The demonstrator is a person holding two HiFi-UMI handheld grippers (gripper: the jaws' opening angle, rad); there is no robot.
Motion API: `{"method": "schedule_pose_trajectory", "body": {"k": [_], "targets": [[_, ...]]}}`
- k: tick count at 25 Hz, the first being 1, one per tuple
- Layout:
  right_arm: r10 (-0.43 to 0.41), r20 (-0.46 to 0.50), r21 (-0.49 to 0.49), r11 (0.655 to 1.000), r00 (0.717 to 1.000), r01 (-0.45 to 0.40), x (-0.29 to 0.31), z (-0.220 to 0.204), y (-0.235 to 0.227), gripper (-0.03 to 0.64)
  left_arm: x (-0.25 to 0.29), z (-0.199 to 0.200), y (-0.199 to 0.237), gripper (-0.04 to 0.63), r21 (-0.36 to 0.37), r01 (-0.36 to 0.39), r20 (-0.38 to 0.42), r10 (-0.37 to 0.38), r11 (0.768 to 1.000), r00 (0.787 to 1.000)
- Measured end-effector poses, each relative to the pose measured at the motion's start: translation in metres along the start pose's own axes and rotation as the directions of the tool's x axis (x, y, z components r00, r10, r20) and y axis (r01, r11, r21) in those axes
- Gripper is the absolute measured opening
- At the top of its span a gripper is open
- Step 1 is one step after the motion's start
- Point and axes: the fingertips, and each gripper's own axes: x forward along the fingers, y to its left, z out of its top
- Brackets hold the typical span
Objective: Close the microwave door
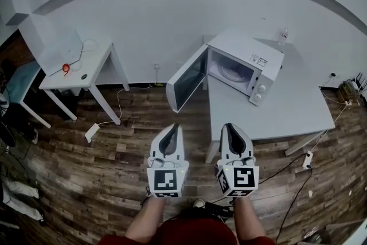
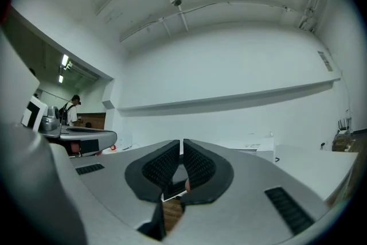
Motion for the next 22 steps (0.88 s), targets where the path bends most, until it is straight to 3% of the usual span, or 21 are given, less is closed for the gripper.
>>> {"method": "schedule_pose_trajectory", "body": {"k": [3,8,22], "targets": [[0.009,-0.006,0.013,1.000,1.000,-0.009,0.017,-0.009,-0.017,0.038,0.021,-0.001,-0.004,0.026,-0.021,-0.018,0.012,0.018,1.000,1.000],[0.021,-0.019,0.027,0.999,1.000,-0.021,0.038,-0.018,-0.031,0.038,0.042,-0.011,0.000,0.026,0.011,-0.032,-0.015,0.033,0.999,0.999],[0.042,-0.045,0.024,0.999,0.998,-0.041,0.119,-0.047,-0.012,0.038,0.104,-0.045,0.055,0.026,-0.005,-0.035,-0.029,0.035,0.999,0.999]]}}
